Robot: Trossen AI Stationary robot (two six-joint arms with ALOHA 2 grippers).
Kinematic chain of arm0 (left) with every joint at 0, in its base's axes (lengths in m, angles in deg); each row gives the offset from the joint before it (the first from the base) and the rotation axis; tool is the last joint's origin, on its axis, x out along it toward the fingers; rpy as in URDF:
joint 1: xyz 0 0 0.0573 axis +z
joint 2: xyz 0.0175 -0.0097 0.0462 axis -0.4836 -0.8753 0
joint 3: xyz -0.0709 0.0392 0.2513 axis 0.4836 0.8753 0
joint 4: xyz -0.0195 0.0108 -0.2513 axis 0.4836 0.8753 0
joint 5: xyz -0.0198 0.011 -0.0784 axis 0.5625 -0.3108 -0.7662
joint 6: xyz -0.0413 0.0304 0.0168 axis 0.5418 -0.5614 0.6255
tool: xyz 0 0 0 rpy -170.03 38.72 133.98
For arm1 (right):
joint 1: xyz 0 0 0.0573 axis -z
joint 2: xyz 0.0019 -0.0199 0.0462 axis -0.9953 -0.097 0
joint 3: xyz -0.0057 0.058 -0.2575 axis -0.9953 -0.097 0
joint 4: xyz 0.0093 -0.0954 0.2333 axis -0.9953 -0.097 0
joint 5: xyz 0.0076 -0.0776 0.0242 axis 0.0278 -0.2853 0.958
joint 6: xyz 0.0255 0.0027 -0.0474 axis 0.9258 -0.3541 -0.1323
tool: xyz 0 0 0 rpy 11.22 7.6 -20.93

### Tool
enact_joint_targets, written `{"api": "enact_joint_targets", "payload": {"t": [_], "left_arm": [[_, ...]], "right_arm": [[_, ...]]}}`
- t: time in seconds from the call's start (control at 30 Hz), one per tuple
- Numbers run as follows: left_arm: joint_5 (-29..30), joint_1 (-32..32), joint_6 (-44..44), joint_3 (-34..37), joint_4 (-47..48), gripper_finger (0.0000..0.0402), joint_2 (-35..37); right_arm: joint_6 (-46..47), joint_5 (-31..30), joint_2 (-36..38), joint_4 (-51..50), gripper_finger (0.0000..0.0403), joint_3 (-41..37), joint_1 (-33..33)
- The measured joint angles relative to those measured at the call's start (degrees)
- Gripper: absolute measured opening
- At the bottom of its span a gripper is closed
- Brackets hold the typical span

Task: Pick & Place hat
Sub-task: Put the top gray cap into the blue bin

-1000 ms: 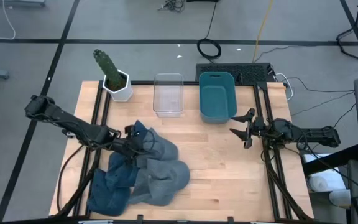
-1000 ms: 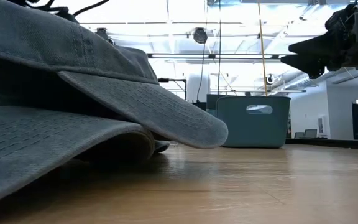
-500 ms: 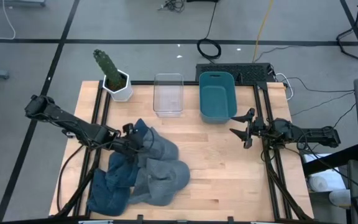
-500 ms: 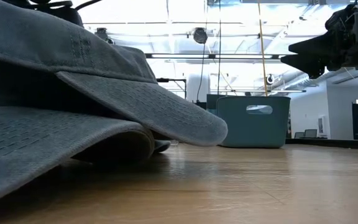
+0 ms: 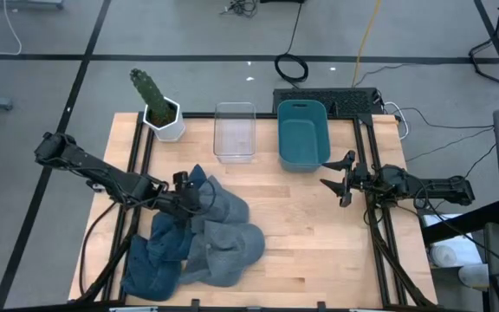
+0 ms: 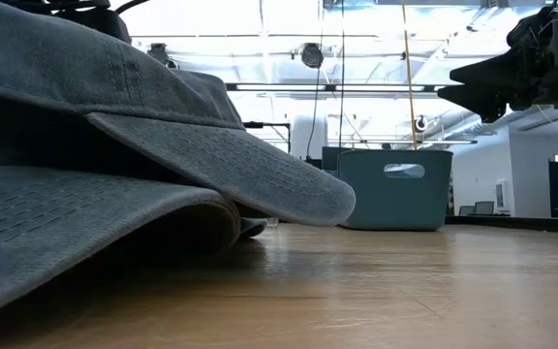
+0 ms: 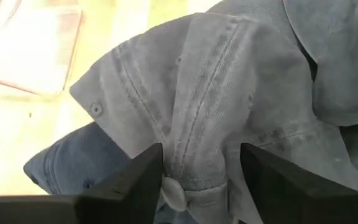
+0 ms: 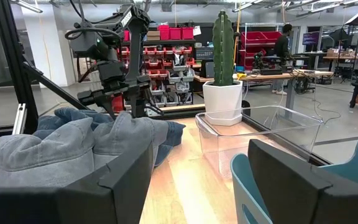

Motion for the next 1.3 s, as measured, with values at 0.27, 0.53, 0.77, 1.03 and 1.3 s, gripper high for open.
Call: {"api": "enact_joint_targets", "payload": {"t": [0.27, 0.53, 0.77, 1.03, 1.3], "left_arm": [[0.64, 0.00, -3.55, -3.14, -0.48, 0.0174, 0.00], [-2.88, 0.00, -0.44, -3.32, 1.33, 0.0097, 0.00], [1.24, 0.02, 0.63, -2.27, 0.87, 0.0114, -0.58], [0.33, 0.90, -1.13, -1.07, -0.16, 0.0209, -2.22], [-1.21, 1.25, -2.20, -1.07, -0.44, 0.0228, -2.21]], "right_arm": [[0.00, 0.00, 0.02, 0.00, 0.0251, 0.00, -0.02], [0.00, 0.01, 0.01, 0.00, 0.0251, 0.02, 0.00], [0.01, 0.02, 0.00, 0.00, 0.0251, 0.02, 0.00], [-0.01, 0.00, 0.02, 0.00, 0.0251, 0.02, 0.00], [0.01, 0.00, 0.01, 0.00, 0.0251, 0.01, 0.00]]}}
